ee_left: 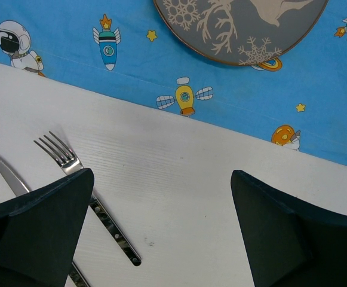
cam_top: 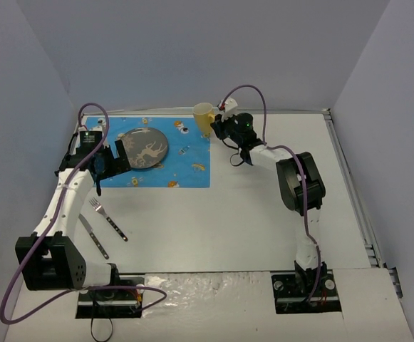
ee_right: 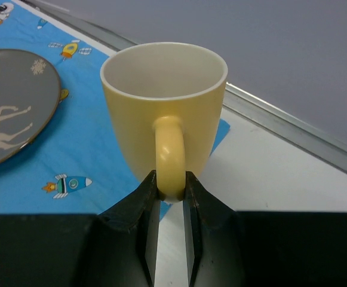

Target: Set the dinner table for one person

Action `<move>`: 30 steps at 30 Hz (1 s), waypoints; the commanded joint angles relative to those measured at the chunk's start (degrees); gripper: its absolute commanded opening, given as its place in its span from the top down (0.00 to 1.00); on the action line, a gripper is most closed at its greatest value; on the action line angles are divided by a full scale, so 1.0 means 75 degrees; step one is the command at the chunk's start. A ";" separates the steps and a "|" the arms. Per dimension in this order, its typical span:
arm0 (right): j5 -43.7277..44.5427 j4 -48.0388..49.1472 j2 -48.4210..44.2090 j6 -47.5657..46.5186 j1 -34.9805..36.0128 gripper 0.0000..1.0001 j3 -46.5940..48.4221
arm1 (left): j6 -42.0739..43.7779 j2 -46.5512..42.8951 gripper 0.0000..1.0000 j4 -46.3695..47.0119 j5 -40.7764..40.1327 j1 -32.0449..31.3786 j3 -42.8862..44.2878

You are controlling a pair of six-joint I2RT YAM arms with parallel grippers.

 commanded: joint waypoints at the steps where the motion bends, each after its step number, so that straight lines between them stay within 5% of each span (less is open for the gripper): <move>1: 0.0117 0.2005 0.0197 0.0067 0.0070 1.00 0.1098 | 0.0066 -0.0048 0.03 0.0200 -0.0184 0.0000 0.0090; 30: 0.0320 0.2310 0.2585 0.0440 0.0228 1.00 0.3605 | 0.0101 0.0178 0.03 0.0172 -0.0335 -0.0402 0.0078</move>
